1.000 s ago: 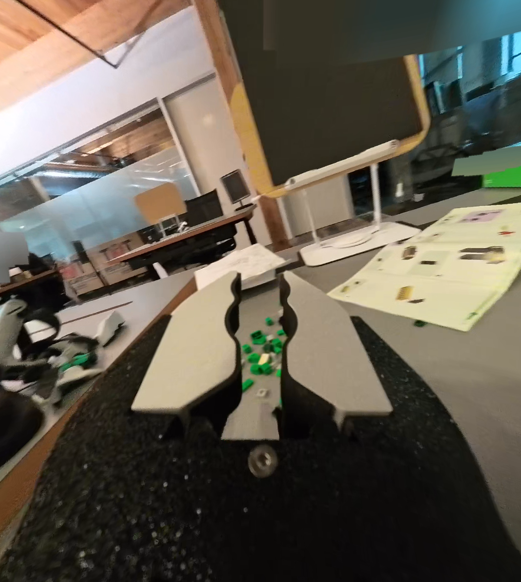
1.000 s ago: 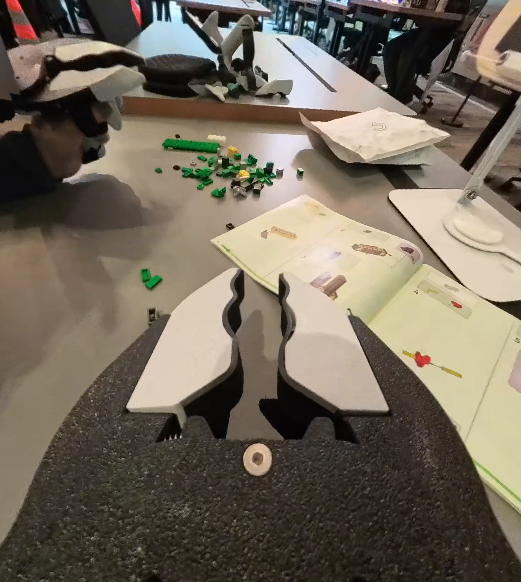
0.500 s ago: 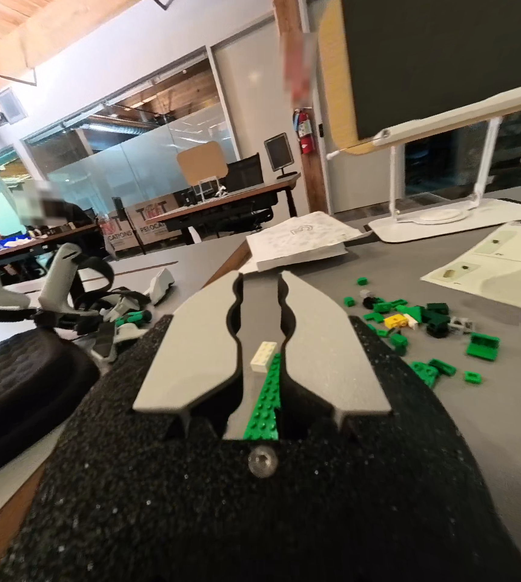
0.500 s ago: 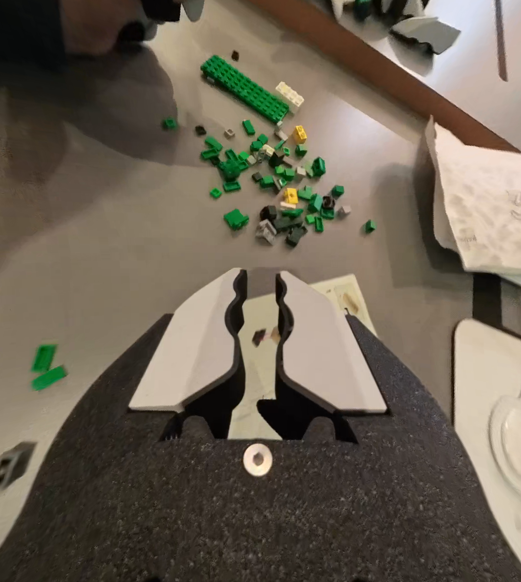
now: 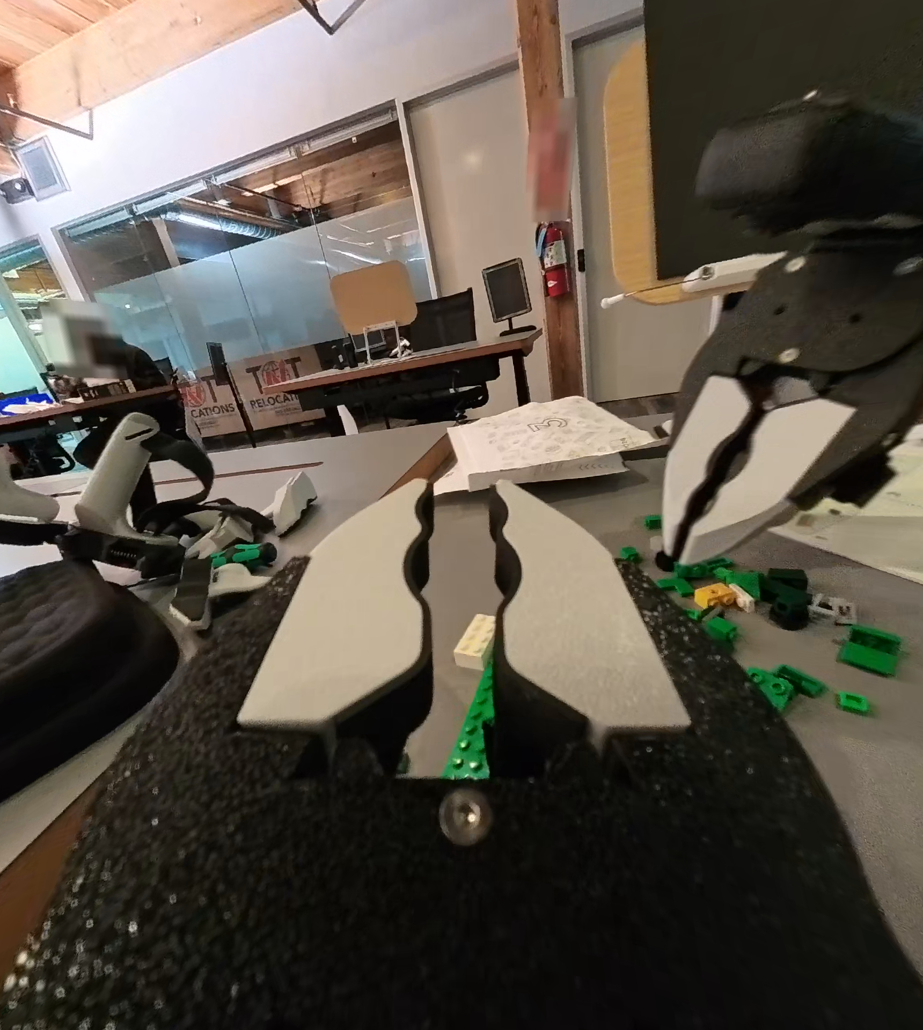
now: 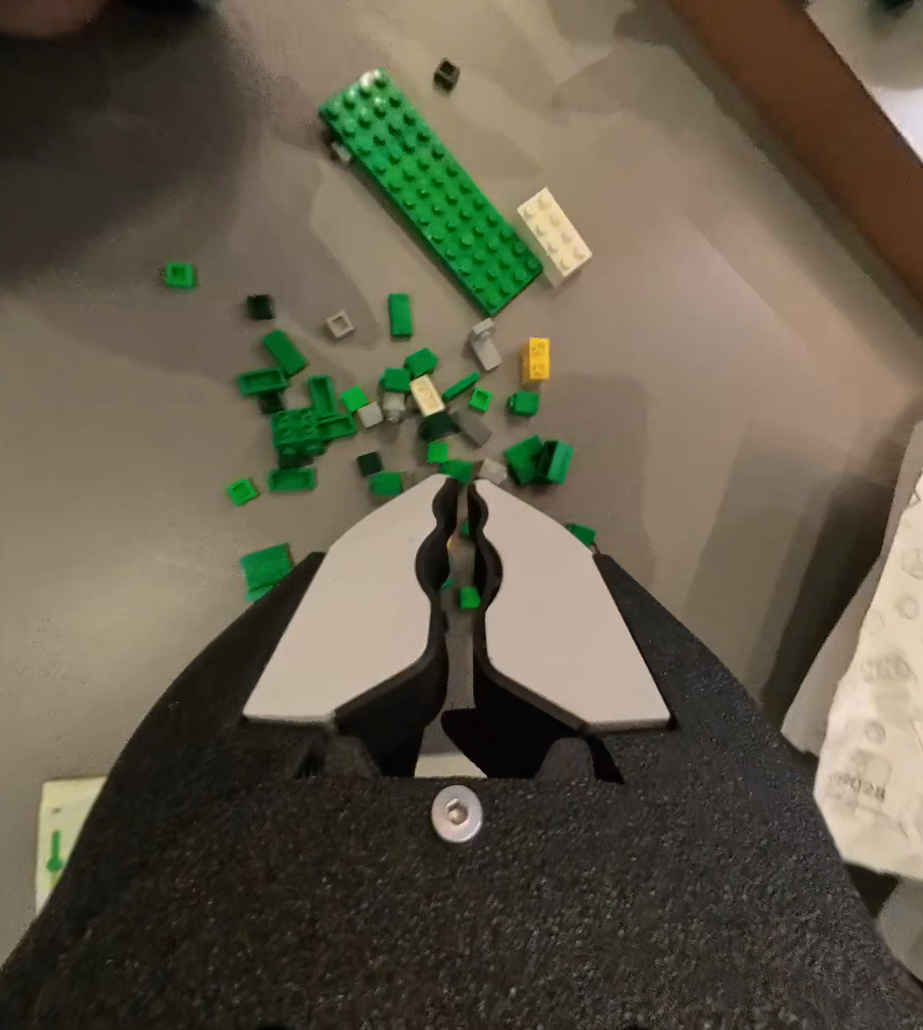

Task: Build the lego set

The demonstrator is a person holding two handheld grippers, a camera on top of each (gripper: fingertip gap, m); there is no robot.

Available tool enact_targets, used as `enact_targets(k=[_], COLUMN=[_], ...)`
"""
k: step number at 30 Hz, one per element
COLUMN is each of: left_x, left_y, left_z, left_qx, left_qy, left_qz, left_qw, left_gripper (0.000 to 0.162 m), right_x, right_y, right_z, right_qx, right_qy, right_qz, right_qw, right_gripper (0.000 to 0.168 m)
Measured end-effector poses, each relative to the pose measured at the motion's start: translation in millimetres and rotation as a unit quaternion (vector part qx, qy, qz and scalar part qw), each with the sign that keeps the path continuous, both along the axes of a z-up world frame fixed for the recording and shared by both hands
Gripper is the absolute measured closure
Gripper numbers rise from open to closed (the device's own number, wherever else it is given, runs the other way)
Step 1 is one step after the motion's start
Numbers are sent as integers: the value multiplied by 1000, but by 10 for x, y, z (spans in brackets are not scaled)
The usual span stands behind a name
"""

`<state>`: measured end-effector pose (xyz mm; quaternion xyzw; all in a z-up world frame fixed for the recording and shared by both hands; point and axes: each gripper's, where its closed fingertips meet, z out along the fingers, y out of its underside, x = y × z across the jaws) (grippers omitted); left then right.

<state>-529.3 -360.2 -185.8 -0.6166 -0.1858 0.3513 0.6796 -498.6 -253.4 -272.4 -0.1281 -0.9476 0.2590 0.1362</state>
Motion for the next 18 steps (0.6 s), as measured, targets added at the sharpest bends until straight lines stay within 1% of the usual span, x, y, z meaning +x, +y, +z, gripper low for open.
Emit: enact_targets(k=[4, 6, 8, 11, 16, 18], left_x=[-19, -21, -21, -16, -12, -9], left_y=[-34, -41, -41, -41, -36, -31], left_z=[9, 12, 13, 18, 17, 17], left_qx=[13, 16, 17, 19, 20, 19], left_qy=[-7, -7, -8, -8, -9, -8], left_qz=[3, 4, 3, 2, 0, -1], left_qw=[1000, 1000, 1000, 1000, 1000, 1000], left_gripper=[144, 144, 145, 145, 145, 145], right_x=[-186, -153, -173, -225, -320, -324], right_y=[-133, -297, -401, -475, -555, -570], right_z=[-33, -34, -65, -165, -271, -300], right_qx=[0, -21, -11, 30, 62, 71], right_qy=[-29, -68, -64, -50, -60, -70], right_qz=[1, 21, 50, 86, 112, 121], right_qw=[1000, 997, 997, 995, 990, 988], right_gripper=[168, 163, 156, 152, 153, 160])
